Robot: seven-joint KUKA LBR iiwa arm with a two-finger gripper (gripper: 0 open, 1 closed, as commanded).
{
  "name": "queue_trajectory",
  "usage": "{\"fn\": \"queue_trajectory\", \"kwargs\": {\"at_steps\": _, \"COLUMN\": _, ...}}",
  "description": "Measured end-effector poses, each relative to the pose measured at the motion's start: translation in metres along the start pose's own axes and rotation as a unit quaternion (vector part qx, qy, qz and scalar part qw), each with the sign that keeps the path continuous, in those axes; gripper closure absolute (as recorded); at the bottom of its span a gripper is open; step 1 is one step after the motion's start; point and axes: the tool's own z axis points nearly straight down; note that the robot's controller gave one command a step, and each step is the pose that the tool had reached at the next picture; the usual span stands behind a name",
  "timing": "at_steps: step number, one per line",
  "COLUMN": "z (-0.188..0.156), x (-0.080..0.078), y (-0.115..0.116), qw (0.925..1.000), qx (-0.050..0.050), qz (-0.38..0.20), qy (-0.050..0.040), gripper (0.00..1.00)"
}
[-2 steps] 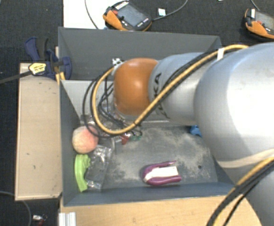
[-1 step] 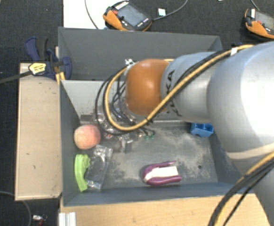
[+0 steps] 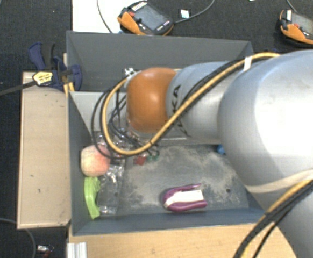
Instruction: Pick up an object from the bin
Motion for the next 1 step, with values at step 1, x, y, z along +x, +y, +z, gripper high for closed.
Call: {"fn": "queue_trajectory", "kwargs": {"at_steps": 1, "z": 0.0000, "x": 0.0000, "y": 0.0000, "qw": 1.0000, "qx": 0.000, "qz": 0.000, "qy": 0.0000, "gripper": 1.00}}
